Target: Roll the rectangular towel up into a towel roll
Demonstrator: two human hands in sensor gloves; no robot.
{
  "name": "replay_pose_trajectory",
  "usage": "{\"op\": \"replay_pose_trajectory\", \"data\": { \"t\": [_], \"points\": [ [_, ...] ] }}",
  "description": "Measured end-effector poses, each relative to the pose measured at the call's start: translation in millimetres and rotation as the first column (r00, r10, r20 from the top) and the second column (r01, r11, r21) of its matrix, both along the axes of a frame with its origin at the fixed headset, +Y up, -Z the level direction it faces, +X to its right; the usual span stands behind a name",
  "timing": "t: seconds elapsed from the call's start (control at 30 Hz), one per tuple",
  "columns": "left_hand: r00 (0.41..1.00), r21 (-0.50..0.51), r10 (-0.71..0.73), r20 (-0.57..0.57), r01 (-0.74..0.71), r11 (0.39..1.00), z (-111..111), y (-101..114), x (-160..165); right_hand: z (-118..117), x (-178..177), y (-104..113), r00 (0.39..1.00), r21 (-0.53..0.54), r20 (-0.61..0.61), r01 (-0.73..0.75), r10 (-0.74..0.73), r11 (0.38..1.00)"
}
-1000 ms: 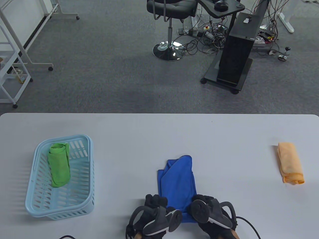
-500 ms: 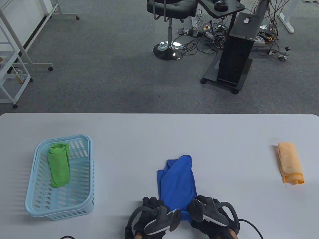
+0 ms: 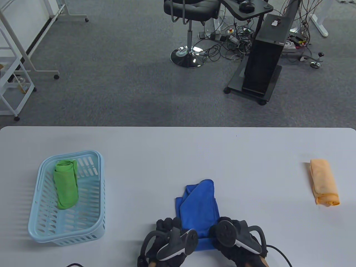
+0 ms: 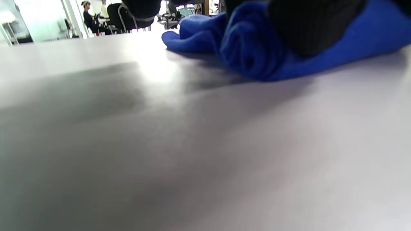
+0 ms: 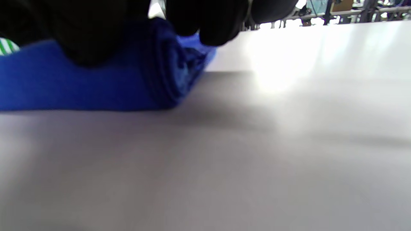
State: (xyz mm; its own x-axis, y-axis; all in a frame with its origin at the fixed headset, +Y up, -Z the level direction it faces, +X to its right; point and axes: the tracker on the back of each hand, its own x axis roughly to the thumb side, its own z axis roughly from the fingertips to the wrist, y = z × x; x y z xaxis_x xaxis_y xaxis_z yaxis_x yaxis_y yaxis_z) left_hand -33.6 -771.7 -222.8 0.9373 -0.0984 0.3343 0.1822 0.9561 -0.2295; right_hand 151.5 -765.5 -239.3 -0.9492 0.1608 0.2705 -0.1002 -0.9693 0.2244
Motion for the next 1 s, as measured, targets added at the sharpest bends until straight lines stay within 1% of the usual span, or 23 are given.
{"op": "replay_pose_trajectory", "data": {
  "t": [0.07,0.1,0.17,0.23,0.3,0.33,0.4,0.43,0.5,0.57,0.63,0.7,0.77,0.87,1.0],
  "points": [
    [0.998,0.048,0.054,0.032,-0.055,0.997,0.6,-0.3,2.9,-0.5,-2.5,-1.1,1.0,0.027,0.009,0.015,-0.015,1.0],
    [0.999,0.059,0.03,0.024,-0.031,0.998,0.1,-1.5,4.3,-0.6,-3.2,-2.4,1.0,0.038,0.011,-0.012,0.011,0.999],
    [1.0,0.049,-0.012,0.02,0.011,0.999,-0.1,-2.2,4.6,-0.3,-3.1,-3.5,0.999,0.025,0.009,-0.051,0.051,0.998],
    [1.0,0.061,0.029,0.013,-0.03,0.998,0.2,1.0,3.2,-0.3,-1.4,-2.3,0.999,0.054,0.022,-0.042,0.041,0.998],
    [0.997,0.048,0.071,0.007,-0.072,0.996,-0.3,3.0,1.7,-0.3,-0.7,-2.7,0.999,0.013,0.012,-0.042,0.042,0.999],
    [0.998,0.02,0.065,0.008,-0.065,0.998,-0.8,2.0,2.3,-0.1,-1.5,-5.0,0.997,-0.016,0.02,-0.078,0.078,0.997],
    [1.0,0.027,-0.001,0.011,0.001,1.0,-1.0,0.1,5.6,-0.9,-3.9,-9.4,0.988,-0.038,0.017,-0.155,0.155,0.987],
    [0.999,0.03,-0.03,0.012,0.029,0.999,-1.1,-0.3,7.4,-1.2,-4.6,-9.8,0.985,-0.035,0.023,-0.171,0.172,0.985],
    [0.999,0.023,-0.038,0.01,0.038,0.999,-2.0,-1.9,9.1,-1.2,-5.3,-8.7,0.988,0.006,0.046,-0.146,0.145,0.989],
    [1.0,-0.008,0.015,-0.018,-0.015,1.0,-3.5,-3.4,6.0,-1.5,-3.0,-8.3,0.991,0.022,0.048,-0.125,0.123,0.992],
    [0.999,0.001,0.046,-0.024,-0.046,0.999,-3.9,-3.1,1.7,-1.5,0.9,-6.4,0.995,0.014,0.042,-0.088,0.087,0.996],
    [0.996,-0.022,0.091,-0.02,-0.091,0.996,-2.5,-1.8,-0.2,-1.0,3.1,-5.2,0.998,-0.008,0.037,-0.049,0.049,0.999],
    [0.995,-0.042,0.099,-0.019,-0.099,0.994,-1.1,0.8,-1.3,-0.4,5.1,-3.6,0.997,-0.01,0.062,-0.044,0.045,0.999],
    [0.99,-0.033,0.139,-0.029,-0.139,0.99,-1.5,1.5,-3.3,-0.1,6.2,-3.3,0.996,-0.017,0.076,-0.039,0.04,0.999],
    [0.994,0.001,0.104,-0.04,-0.104,0.995,-3.7,2.0,-0.5,0.1,4.3,-2.4,0.996,0.005,0.074,-0.049,0.048,0.999]
  ]
}}
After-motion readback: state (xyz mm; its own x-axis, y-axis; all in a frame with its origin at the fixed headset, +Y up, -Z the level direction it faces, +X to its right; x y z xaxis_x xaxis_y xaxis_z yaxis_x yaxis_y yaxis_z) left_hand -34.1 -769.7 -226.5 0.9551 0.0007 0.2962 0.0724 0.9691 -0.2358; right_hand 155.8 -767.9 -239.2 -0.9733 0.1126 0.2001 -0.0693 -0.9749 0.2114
